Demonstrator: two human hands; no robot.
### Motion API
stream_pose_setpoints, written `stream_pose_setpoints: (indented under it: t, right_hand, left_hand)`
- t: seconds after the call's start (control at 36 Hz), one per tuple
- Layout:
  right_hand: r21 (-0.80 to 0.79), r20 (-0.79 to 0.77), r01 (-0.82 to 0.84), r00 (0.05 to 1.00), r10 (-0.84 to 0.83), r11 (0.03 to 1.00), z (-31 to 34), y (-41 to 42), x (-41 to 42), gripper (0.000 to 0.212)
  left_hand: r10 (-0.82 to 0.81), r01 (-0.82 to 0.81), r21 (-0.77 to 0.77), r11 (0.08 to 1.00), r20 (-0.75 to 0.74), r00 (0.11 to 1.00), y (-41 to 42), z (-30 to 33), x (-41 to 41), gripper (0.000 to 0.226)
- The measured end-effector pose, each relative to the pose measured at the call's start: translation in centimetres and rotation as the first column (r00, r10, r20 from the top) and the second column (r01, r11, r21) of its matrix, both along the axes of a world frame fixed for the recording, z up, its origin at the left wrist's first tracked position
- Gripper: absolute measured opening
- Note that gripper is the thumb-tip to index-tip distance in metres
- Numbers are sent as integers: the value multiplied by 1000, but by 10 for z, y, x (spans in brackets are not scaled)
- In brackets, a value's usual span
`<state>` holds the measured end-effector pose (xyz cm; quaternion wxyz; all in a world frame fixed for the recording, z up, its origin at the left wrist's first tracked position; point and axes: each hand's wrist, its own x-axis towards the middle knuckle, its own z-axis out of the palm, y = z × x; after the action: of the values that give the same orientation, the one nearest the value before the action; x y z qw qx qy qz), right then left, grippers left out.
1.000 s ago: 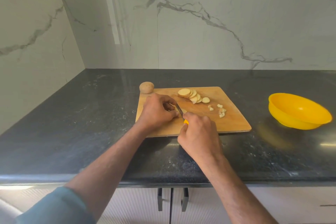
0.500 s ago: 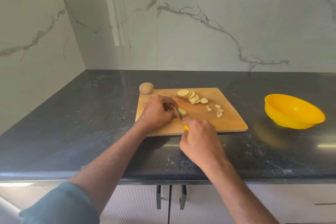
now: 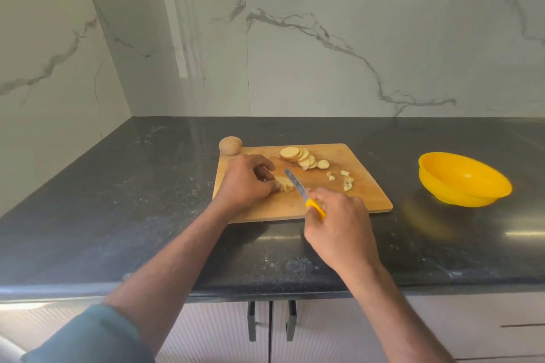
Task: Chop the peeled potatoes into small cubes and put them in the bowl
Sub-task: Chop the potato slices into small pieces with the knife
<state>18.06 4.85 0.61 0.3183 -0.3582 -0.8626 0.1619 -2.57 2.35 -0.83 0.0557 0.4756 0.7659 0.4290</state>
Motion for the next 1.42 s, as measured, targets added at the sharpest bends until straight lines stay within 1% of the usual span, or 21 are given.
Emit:
stream_pose_setpoints:
  t: [0.11,0.22,0.36,0.64,1.0,1.11,1.25,1.42]
  right_hand:
    - [21,6,-6,1000,6,1000,-5,1,-21,35]
    - [10,36,-10,999,9,1000,-10,4,-34,37]
    - [22,41,-17,999,16,1000,-13,6,-35,36]
    - [-5,41,-51,998,51,999,-12,9,-37,34]
    - [3,91,-77,993,76,997,-12,15,-47,37]
    - [10,135,-59,989,57,998,-9,16,-54,34]
    - [-13,154,-54,987,55,998,-7,12,-55,31]
    - [-9,142,-70,987,71,997,-4,3,-47,33]
  left_hand:
    - [34,-35,8,999,29,999,-1,1,-1,26]
    - [39,-40,11,999,68,997,-3,2,1,23]
    - [45,-47,16,999,91,995,-3,3,1,22]
    - [26,-28,11,1000,142,990,-3,3,1,18]
    - [16,-19,31,999,97,995,-2,0,-1,15]
    - [13,-17,36,999,101,995,-1,-1,-1,15]
    - [31,-35,46,998,79,996,0,-2,0,14]
    - [32,-35,40,999,71,997,-1,-1,2,15]
